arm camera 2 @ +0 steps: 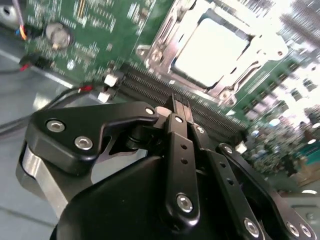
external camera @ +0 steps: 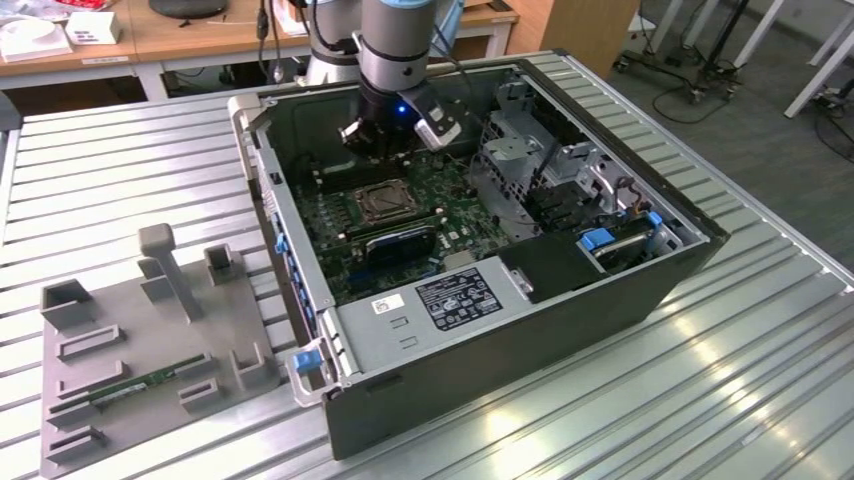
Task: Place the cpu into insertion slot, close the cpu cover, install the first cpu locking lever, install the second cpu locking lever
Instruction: 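Install the first cpu locking lever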
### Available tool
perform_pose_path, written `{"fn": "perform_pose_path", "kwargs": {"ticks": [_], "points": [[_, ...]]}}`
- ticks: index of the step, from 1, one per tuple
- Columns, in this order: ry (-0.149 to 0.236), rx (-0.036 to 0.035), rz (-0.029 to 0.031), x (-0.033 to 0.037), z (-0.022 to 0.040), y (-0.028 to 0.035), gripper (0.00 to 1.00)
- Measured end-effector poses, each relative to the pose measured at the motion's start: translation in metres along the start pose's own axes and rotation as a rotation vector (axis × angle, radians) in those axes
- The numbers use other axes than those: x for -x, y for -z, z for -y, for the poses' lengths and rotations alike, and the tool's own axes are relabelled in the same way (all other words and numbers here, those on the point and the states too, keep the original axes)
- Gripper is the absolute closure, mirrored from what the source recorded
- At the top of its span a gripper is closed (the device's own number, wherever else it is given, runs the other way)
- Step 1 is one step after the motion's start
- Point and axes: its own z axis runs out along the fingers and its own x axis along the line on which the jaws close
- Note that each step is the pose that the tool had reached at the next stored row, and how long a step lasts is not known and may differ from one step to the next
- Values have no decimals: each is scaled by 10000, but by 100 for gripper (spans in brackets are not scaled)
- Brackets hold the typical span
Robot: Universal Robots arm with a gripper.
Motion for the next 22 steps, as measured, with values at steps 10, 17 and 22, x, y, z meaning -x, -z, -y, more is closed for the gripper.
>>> {"fn": "perform_pose_path", "kwargs": {"ticks": [10,17,22], "points": [[76,-1811,21,0,0,0,89],[79,-1921,23,-9,0,-1,89],[83,-1926,22,-37,18,2,89]]}}
